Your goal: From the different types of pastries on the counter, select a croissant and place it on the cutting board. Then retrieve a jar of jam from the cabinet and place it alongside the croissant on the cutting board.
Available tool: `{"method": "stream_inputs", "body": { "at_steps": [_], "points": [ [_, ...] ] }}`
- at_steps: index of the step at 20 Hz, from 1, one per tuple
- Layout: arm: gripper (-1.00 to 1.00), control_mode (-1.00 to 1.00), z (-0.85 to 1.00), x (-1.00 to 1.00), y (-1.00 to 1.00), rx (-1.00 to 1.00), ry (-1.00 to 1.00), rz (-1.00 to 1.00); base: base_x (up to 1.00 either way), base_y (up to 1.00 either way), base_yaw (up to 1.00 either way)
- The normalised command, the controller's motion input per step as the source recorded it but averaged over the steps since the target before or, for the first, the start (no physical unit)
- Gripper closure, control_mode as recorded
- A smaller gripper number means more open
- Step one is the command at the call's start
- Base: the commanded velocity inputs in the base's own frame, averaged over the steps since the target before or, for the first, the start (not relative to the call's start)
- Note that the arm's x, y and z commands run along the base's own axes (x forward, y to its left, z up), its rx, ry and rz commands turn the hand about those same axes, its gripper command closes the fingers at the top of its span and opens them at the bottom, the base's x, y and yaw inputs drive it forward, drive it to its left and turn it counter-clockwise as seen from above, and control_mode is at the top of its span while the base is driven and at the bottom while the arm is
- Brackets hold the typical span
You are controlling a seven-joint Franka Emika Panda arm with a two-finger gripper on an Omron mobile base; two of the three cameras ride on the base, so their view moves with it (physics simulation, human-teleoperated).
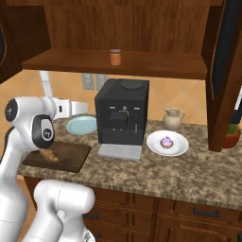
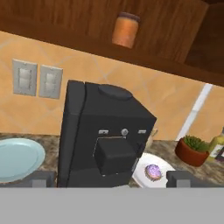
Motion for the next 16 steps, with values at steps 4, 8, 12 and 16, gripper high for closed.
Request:
{"method": "stream_inputs", "body": {
  "at_steps": [4, 8, 12, 16],
  "points": [
    [-1.00, -1.00, 0.67, -0.32, -0.71, 0.01, 0.13, -0.14, 0.00, 0.00, 0.00],
    [-1.00, -1.00, 0.64, -0.35, -0.63, 0.01, 0.19, -0.07, 0.00, 0.00, 0.00],
    [-1.00, -1.00, 0.52, -0.44, -0.48, 0.01, 0.24, 0.00, 0.00, 0.00, 0.00],
    [-1.00, -1.00, 0.49, -0.13, -0.08, 0.14, 0.02, 0.09, 0.00, 0.00, 0.00]
  ]
}}
